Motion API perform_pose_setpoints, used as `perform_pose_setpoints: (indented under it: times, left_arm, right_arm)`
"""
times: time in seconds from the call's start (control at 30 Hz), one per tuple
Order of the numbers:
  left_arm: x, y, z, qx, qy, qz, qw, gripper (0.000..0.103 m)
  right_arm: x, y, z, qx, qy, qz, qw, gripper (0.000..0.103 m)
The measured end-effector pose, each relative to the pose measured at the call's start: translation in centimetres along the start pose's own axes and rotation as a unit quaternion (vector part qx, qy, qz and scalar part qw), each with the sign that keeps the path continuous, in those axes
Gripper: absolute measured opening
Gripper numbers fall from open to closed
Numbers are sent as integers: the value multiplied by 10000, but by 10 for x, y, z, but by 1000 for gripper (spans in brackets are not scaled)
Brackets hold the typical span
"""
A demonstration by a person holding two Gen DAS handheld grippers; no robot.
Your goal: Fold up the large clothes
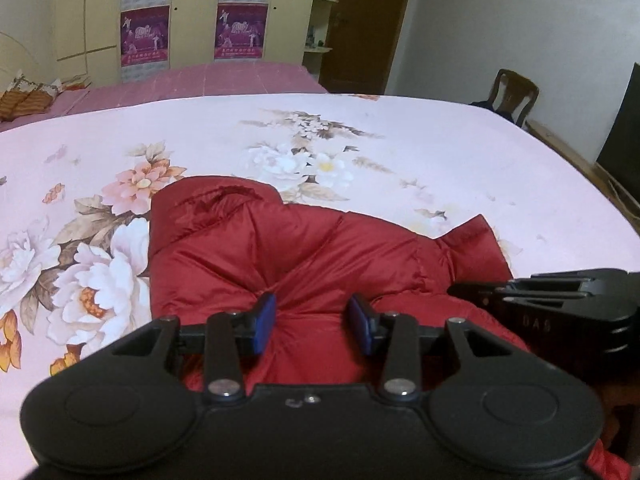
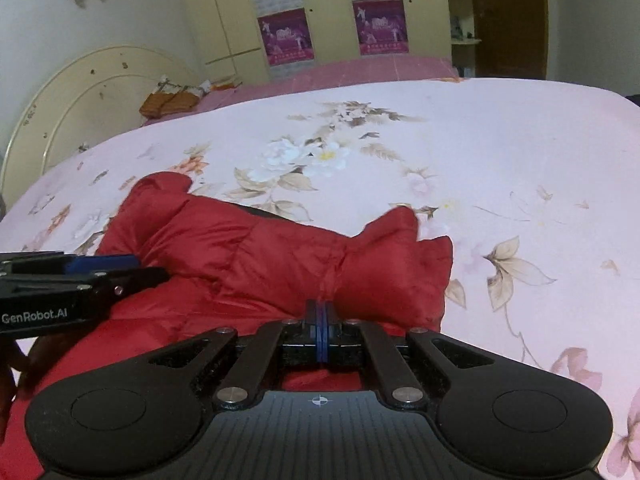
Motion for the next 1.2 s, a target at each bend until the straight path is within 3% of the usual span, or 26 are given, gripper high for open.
perform_pose_setpoints:
  times: [0.1,0.27,0.4,0.53,0.7,0.77,1.0,1.2]
  left_arm:
    - [-20,5,1,99,34,-41,9999,39]
    - [-40,6,13,124,168,-8,9998,39]
    - [-28,3,22,46,82,10,10000,40]
    - [-28,3,21,92,43,-17,9999,39]
    - [-70,-5,32,-58,345,222,9991,39]
    - [-74,-7,44,-45,298,266,9992,39]
    - [-60,-8,51,38,125,180,9998,39]
    - [-108,-7,75,-36,224,640,9977,39]
  right_arm:
    - [-18,2,-2,39,17,8,10000,0]
    - [-67,5,11,227,470,-54,9986,0]
    - [-55,14,32,356,179,145,9991,0]
    - [-49,14,33,450,73,215,9987,0]
    - [-110,17,35,695,555,36,9960,0]
    - [-120,17,43,696,541,-113,9960,0]
    - [-75,17,58,998,-66,178,9948,0]
    - [-150,-3,68,645,393,-408,9963,0]
Point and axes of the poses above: each gripper's, at about its wrist camera, not at the fingertips, and x roughly the way its jaws point, y to its right, z to its underside, the point moved 2 cm from there along x, roughly the way its jaws point, and after that the axes turned 9 degrees about -y, right-handed, at the moved point
